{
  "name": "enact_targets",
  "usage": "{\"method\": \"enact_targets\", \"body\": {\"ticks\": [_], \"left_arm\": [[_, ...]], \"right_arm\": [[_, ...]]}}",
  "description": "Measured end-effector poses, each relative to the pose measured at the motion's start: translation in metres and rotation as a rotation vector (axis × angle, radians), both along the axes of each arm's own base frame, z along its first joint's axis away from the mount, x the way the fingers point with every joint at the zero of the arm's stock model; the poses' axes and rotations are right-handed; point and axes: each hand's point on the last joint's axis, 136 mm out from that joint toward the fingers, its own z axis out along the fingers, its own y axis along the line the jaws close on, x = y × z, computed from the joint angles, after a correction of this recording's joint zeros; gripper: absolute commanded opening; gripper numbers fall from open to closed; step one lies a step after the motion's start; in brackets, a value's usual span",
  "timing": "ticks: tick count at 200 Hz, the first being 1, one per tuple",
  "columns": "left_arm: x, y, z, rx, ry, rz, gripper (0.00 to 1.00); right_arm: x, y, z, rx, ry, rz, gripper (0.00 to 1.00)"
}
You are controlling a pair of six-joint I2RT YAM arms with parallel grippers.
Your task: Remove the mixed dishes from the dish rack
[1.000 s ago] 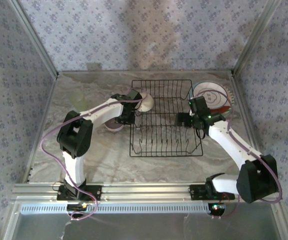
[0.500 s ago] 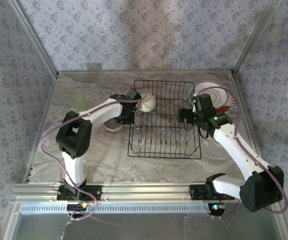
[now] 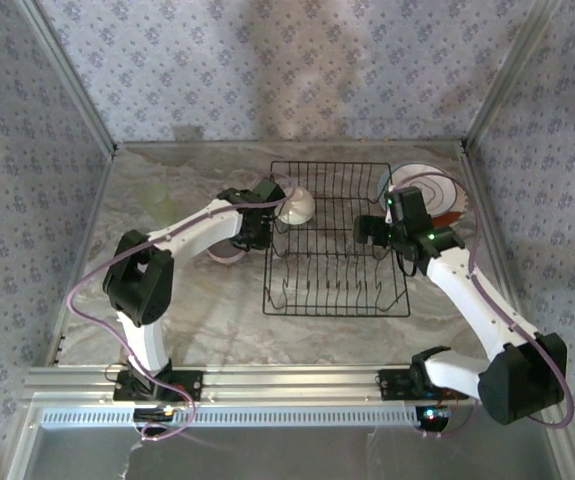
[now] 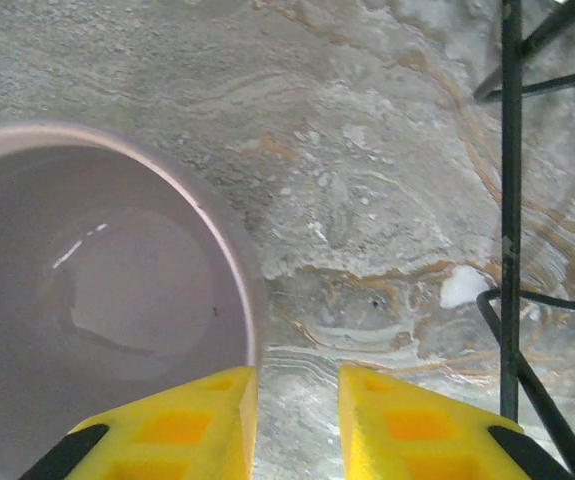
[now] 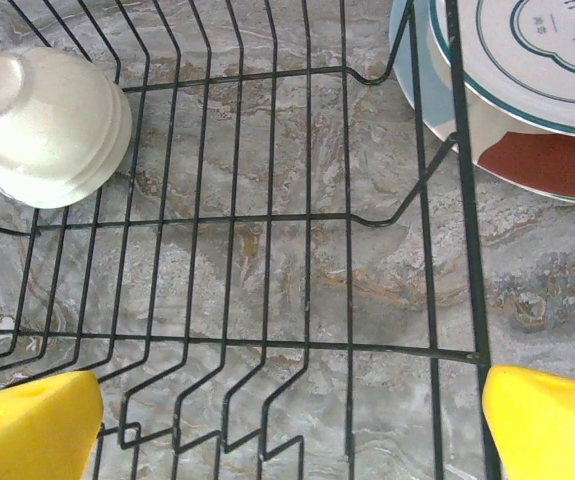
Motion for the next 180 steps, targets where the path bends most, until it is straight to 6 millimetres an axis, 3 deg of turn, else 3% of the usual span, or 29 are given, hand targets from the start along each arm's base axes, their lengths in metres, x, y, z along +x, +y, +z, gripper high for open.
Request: {"method": "enact_targets", "body": {"ticks": [52,92,137,180], "left_arm": [[-0.017,-0.021,0.0,0.001,0.0,-0.056,0.28],[-0.035,-0.004,0.002,0.004,0.008,-0.039,0.31],[-0.04,0.02,0.046,-0.064,-0.07,0.0,0.4],[-0.047,-0.006,0.082,-0.267,-0.121,-0.031,0.48]], "right_arm": [[0.019,0.028,-0.014,-0.023,0.028,0.081,1.0],[0.042,0.064,-0.024,-0.024,0.035,0.16,1.0],[0.077,0.101,-0.024,-0.003,0.014,0.217,1.0],[0.107,0.133,-0.028,0.005,0.002,0.265,1.0]]}}
